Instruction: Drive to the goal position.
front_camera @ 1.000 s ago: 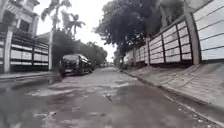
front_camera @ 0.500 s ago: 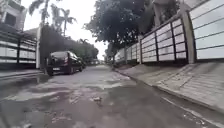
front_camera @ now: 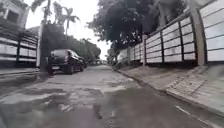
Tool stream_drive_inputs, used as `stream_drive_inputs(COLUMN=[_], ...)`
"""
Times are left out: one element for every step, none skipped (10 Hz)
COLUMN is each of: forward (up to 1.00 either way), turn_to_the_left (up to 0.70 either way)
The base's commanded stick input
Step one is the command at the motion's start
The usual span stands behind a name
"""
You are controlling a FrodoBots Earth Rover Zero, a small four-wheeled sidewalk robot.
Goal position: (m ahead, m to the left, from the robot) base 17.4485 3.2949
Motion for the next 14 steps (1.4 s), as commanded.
stream_drive_inputs(forward=[0.7,0.7,0.7,0.7,0.7,0.7,0.7,0.7,0.7,0.7,0.7,0.7,0.7,0.7], turn_to_the_left=[0.0,-0.15,-0.35,-0.35,-0.35,-0.35,-0.23,0.0,0.0,0.0,0.0,0.0,0.0,0.0])
